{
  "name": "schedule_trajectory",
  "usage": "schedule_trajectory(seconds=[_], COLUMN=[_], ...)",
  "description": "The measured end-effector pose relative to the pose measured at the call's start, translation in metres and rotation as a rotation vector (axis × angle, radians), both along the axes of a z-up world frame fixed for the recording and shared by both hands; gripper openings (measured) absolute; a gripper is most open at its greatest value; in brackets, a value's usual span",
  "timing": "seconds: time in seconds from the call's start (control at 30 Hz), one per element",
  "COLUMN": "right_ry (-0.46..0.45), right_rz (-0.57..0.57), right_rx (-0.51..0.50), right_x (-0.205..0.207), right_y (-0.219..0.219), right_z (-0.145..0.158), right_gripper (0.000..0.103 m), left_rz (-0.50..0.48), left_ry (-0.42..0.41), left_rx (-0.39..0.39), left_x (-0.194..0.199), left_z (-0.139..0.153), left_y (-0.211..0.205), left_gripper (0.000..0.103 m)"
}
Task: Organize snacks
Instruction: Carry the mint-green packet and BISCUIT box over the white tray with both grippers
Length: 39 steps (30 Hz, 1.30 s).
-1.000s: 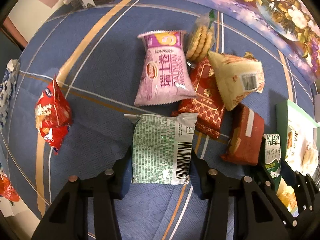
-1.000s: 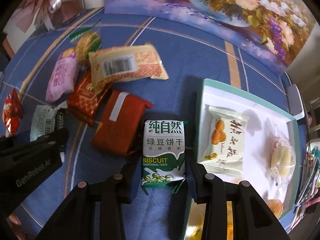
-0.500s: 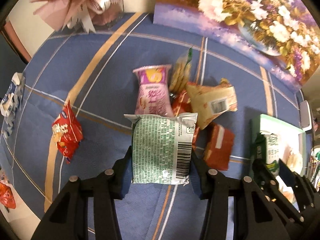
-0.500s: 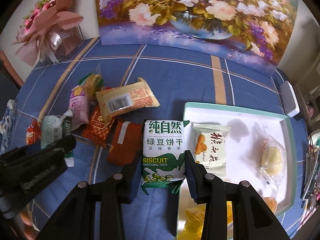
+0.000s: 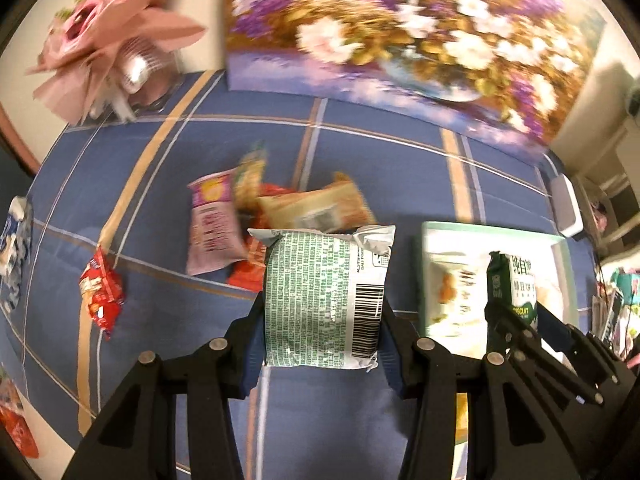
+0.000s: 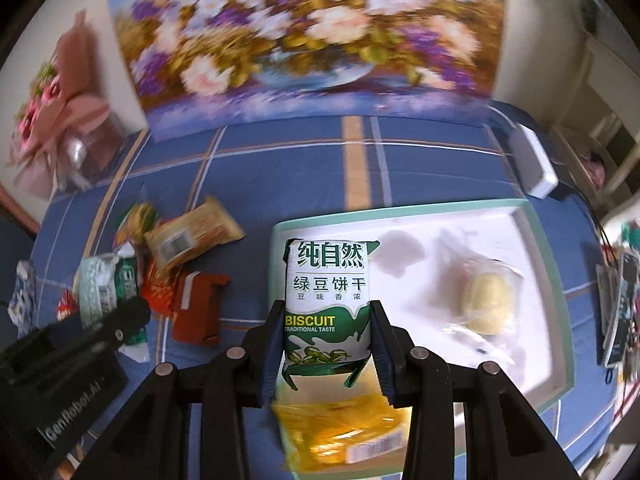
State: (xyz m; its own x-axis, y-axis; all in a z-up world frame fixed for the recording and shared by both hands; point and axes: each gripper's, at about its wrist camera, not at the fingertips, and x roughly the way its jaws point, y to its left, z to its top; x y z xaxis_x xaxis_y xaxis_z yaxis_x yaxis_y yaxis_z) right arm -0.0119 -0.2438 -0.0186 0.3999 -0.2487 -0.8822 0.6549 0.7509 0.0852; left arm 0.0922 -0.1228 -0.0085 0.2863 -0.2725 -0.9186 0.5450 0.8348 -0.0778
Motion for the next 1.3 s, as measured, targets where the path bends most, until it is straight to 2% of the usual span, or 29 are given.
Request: schedule_trajectory(seconds=[0.3, 0.47, 0.67, 0.93, 1.3], right_ry=[-0.053, -0.028, 0.027, 0.064, 0.09], right_rz=[-0.189, -0.321, -0.43, -0.463, -0.449], right_rx=[0.029, 0.043, 0.083, 0.141, 0.174], right_x=[-0.061, -0.098, -0.128, -0.14, -0.138], right_y=[-0.059, -0.093, -0.125, -0.139, -0.141], right_z=[0.007, -0.001, -0.021, -0.049, -0.068], right_gripper=[0.042, 0.042, 0.042, 0.042, 0.042], left_rz=[-0.147, -0.219, -0.285, -0.32, -0.349], left_ry=[-0.051, -0.054, -0.036, -0.048, -0.046], left_rx=[-0.015, 0.008, 0.048, 0.067, 0.051], left_x=[-0.043, -0.065, -0.085, -0.099, -0.109], left_z=[0.012, 0.002, -0.019, -0.034, -0.045], left_y=[-0.049, -0.073, -0.099, -0.124, -0.155], left_gripper=[0.051, 0.051, 0.051, 0.051, 0.051])
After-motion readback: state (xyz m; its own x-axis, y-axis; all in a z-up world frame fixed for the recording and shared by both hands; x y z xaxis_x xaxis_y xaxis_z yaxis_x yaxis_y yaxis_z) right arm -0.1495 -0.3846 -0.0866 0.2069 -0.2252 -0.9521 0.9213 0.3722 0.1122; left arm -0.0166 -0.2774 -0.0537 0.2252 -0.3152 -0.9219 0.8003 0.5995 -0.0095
